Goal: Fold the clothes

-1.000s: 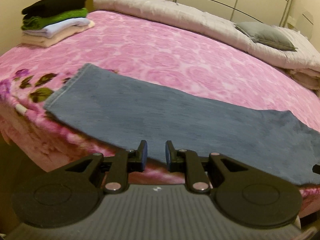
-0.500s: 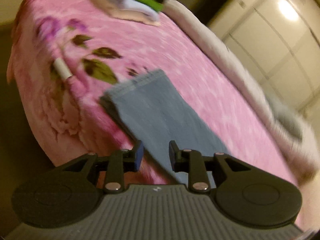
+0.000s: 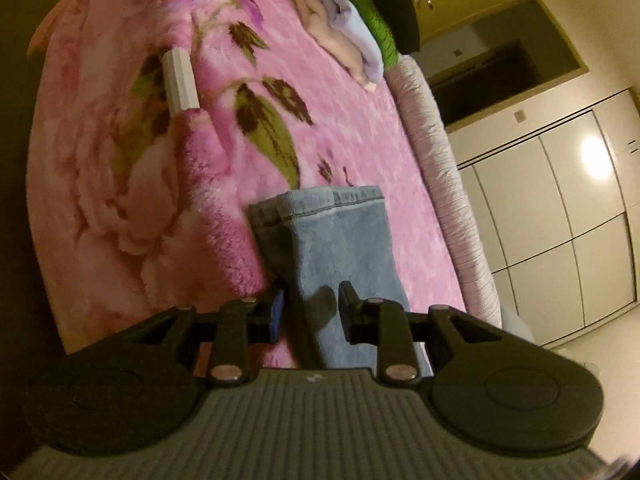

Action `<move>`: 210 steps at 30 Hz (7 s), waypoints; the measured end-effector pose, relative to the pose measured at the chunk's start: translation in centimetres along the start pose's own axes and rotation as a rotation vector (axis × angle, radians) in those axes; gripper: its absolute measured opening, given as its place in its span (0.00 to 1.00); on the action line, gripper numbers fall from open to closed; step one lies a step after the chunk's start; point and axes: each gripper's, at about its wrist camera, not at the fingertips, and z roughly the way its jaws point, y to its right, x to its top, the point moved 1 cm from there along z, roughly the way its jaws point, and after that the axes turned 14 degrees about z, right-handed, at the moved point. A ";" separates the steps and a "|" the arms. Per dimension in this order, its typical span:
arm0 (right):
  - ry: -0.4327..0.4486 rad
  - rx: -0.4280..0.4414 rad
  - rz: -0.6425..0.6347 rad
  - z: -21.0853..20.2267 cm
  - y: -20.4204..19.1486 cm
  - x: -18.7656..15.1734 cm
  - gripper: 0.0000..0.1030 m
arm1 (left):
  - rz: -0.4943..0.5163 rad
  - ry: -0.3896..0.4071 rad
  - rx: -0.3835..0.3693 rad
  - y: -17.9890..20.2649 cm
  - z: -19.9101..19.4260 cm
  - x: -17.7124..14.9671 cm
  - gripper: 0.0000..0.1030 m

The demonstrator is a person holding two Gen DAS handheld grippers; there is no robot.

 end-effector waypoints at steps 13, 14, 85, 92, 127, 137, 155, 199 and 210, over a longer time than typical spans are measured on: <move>0.008 -0.014 0.032 0.3 1.6 0.7 0.39 | -0.253 0.067 -0.132 -2.4 0.0 -2.5 0.23; 0.009 -0.016 0.028 0.3 1.6 0.7 0.39 | -0.263 0.073 -0.139 -2.3 0.4 -2.3 0.23; -0.209 0.523 0.602 5.6 -1.9 0.1 0.15 | 0.820 -0.442 -0.277 20.1 0.3 -10.6 0.11; 0.258 0.486 0.336 -4.3 1.9 1.8 0.15 | 0.832 -0.482 -0.424 22.7 0.2 -11.8 0.12; 0.581 0.142 0.510 -8.7 23.4 8.8 0.15 | 1.185 -0.703 -0.467 34.4 8.0 -23.8 0.14; 0.601 0.068 0.582 -8.6 27.9 7.6 0.15 | 1.228 -0.709 -0.448 34.9 8.5 -25.4 0.14; 0.530 -0.112 0.320 -9.6 24.4 7.8 0.27 | 1.227 -0.694 -0.431 34.1 6.0 -24.2 0.14; 0.191 -0.002 0.090 -10.5 8.9 -2.6 0.45 | 1.271 -0.588 -0.230 31.6 -3.5 -24.7 0.21; 0.169 0.023 0.037 -9.8 7.0 -3.4 0.46 | 1.201 -0.587 -0.229 29.8 -4.1 -23.1 0.22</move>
